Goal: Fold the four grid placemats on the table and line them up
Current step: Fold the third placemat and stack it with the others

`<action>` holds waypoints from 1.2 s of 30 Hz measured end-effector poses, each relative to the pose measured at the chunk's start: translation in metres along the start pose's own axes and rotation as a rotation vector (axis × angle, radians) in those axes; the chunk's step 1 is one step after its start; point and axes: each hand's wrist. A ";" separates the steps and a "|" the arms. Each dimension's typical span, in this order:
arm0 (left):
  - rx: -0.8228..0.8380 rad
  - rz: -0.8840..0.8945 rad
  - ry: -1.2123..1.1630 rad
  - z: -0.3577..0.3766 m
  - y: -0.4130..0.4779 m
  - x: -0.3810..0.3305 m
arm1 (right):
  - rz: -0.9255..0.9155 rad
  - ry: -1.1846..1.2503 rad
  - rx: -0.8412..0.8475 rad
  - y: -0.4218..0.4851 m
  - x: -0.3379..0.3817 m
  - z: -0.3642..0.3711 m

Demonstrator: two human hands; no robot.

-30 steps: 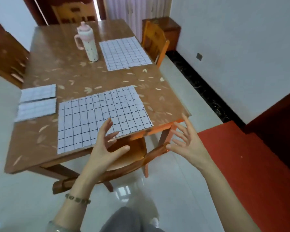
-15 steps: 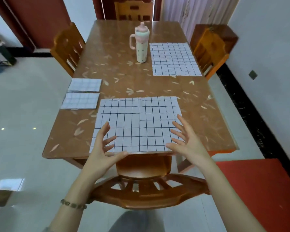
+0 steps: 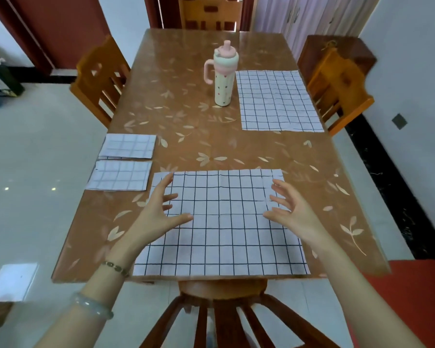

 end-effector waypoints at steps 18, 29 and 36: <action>0.008 -0.084 0.832 -0.002 0.192 0.152 | 0.094 -0.738 -0.167 0.239 -0.101 -0.085; 0.080 -0.135 0.828 -0.009 0.217 0.150 | 0.284 -0.703 -0.009 0.255 -0.092 -0.097; -0.112 -0.165 0.790 -0.028 0.208 0.131 | 0.150 -0.530 -0.208 0.242 -0.062 -0.106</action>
Point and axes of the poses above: each hand's wrist, its own y-axis towards the middle knuckle, its own z-axis out of the palm, x = y × z, and after that the axes turned 13 degrees about y, right-handed
